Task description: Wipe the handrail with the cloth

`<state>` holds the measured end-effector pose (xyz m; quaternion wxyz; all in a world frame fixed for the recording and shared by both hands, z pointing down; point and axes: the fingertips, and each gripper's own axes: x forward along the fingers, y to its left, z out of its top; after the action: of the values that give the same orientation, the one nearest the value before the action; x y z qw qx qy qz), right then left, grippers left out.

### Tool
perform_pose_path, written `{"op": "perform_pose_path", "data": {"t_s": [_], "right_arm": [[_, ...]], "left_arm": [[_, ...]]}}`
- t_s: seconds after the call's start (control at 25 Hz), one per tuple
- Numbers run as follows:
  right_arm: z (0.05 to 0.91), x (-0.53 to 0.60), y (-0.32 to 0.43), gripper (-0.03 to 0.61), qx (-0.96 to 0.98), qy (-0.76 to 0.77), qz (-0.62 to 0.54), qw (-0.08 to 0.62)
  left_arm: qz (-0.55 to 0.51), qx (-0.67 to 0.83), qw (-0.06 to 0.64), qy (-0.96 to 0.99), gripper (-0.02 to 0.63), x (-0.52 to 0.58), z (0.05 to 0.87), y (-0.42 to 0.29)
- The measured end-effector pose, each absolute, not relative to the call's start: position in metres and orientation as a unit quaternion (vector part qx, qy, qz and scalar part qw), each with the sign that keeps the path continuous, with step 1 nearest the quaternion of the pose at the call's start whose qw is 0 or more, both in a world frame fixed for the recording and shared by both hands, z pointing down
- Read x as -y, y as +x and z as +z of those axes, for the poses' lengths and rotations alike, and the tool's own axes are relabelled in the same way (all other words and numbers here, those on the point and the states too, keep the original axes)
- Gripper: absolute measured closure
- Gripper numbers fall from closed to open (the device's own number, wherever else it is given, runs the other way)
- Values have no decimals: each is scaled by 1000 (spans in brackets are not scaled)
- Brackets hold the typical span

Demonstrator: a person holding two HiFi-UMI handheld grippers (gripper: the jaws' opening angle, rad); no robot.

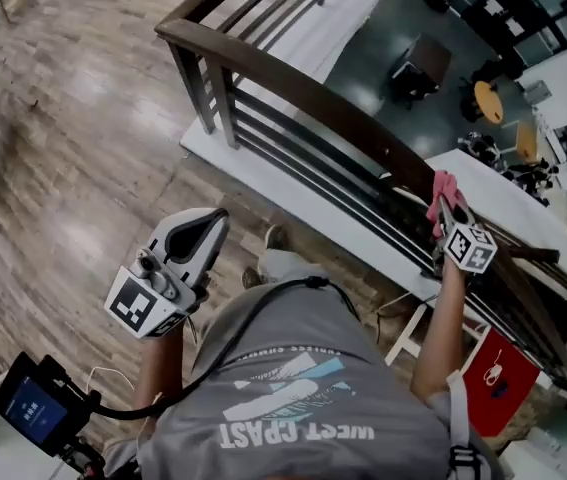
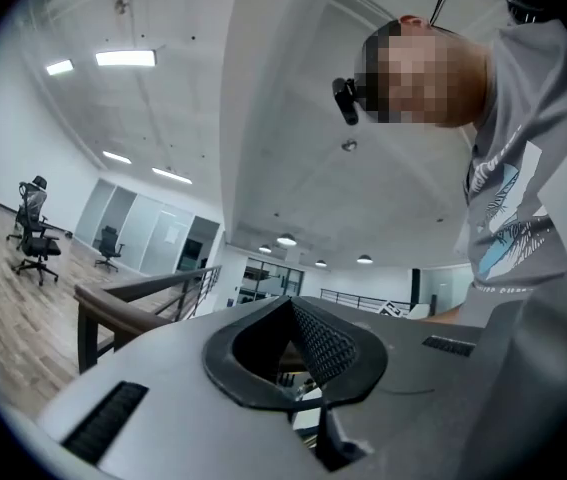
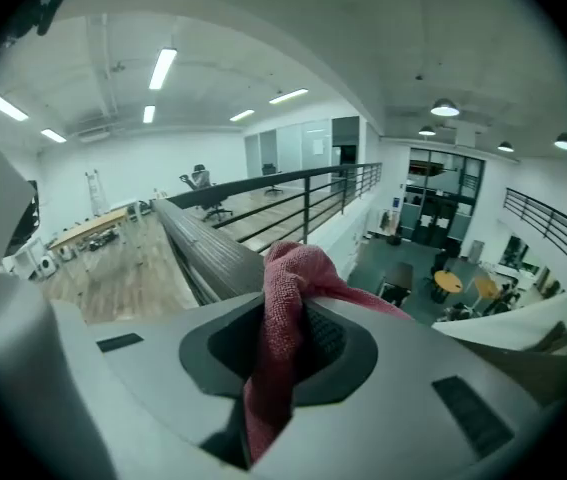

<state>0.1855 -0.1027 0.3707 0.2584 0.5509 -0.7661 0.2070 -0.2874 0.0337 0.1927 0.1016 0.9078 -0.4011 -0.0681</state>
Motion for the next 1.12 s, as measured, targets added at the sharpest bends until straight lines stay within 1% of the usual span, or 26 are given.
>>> {"op": "perform_pose_path", "data": {"t_s": [0.12, 0.2, 0.28, 0.32, 0.4, 0.48, 0.52, 0.6, 0.72, 0.8, 0.88, 1.0, 1.12], "right_arm": [[362, 88, 189, 528, 737, 597, 225, 221], [361, 95, 155, 528, 754, 581, 218, 214], [364, 124, 94, 528, 789, 538, 209, 213], [367, 144, 58, 528, 805, 512, 196, 227], [369, 179, -5, 528, 823, 470, 150, 281], [365, 196, -41, 528, 826, 450, 103, 324], [363, 199, -49, 528, 828, 443, 88, 331], [362, 195, -42, 528, 833, 439, 90, 325], [368, 182, 28, 528, 802, 499, 159, 288], [372, 178, 65, 528, 762, 559, 186, 270], [376, 184, 63, 528, 731, 599, 191, 267], [376, 211, 3, 528, 729, 613, 182, 244], [379, 256, -113, 528, 755, 585, 152, 254]], "left_arm": [[-85, 396, 91, 910, 611, -22, 188, -294], [-73, 394, 90, 912, 611, -10, 193, -292], [-76, 380, 91, 917, 611, 21, 190, -290], [-72, 372, 87, 921, 611, 41, 188, -292], [-52, 363, 72, 927, 611, 81, 185, -301], [-29, 369, 62, 927, 611, 112, 183, -312], [-22, 373, 60, 926, 611, 124, 183, -319], [-15, 381, 66, 922, 611, 145, 188, -330], [-8, 354, 97, 930, 611, 170, 202, -333], [7, 321, 88, 943, 611, 192, 202, -335], [7, 300, 72, 951, 611, 213, 196, -344], [-19, 268, 69, 961, 611, 231, 195, -357], [-22, 226, 74, 971, 611, 240, 203, -390]]}}
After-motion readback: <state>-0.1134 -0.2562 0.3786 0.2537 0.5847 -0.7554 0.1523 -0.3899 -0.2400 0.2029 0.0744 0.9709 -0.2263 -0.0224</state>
